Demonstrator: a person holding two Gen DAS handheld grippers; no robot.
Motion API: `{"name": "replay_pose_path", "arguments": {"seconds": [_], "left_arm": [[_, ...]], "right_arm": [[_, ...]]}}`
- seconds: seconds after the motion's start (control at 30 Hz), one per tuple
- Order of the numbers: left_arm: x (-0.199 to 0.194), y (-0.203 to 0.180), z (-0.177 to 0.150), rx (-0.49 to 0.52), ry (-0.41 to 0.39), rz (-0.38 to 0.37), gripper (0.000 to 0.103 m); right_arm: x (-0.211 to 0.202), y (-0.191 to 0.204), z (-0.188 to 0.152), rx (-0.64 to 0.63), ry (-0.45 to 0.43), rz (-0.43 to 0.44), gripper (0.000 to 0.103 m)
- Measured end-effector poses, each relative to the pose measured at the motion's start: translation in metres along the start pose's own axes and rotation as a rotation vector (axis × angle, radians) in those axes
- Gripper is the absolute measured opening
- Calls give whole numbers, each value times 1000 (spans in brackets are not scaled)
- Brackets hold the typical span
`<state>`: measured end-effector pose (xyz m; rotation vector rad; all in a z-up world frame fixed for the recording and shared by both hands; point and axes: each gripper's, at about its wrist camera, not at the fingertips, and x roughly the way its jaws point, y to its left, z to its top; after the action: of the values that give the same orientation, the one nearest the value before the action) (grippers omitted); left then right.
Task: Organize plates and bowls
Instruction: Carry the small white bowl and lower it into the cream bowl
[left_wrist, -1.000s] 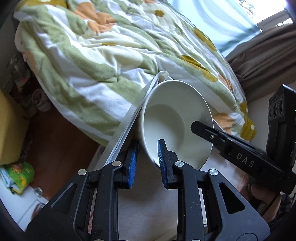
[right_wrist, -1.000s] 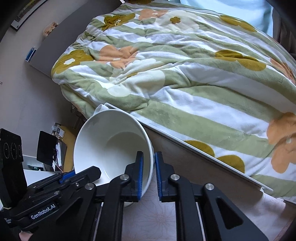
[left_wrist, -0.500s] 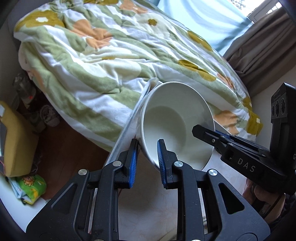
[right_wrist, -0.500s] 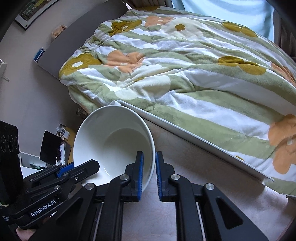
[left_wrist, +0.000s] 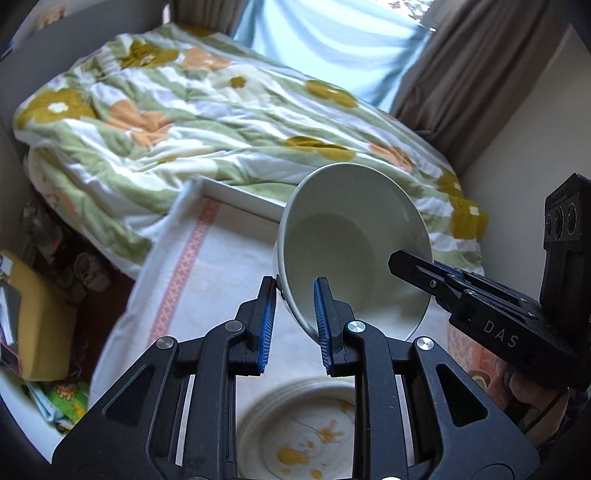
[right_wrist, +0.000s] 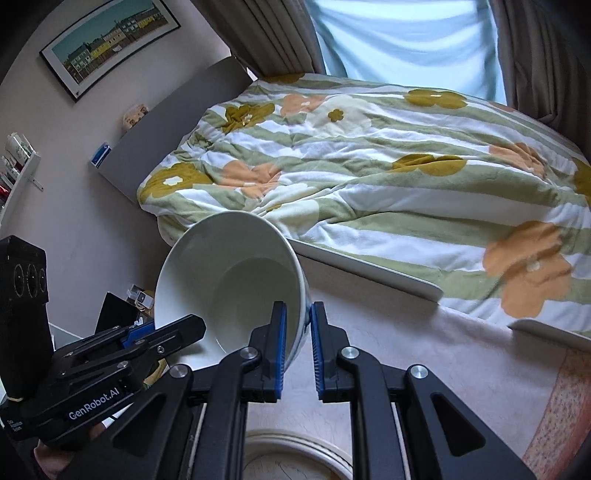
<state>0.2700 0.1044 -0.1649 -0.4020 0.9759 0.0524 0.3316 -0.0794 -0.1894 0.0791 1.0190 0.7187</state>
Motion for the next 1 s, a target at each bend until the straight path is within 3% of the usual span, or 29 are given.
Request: {"name": "replay_pose_path", "arguments": {"seconds": [0.27, 0.53, 0.73, 1.0], "left_arm": [[-22, -121, -63, 155, 22, -104, 18], [-13, -228, -146, 293, 112, -194, 18], [9, -265, -198, 345, 222, -194, 18], [47, -274, -218, 423, 323, -153, 18]], "right_arm": [[-113, -59, -72, 97, -97, -103, 12], [-191, -130, -161, 255, -116, -209, 12], [-204, -160, -216, 367, -76, -240, 12], [-188, -180, -252, 438, -30, -261, 12]]}}
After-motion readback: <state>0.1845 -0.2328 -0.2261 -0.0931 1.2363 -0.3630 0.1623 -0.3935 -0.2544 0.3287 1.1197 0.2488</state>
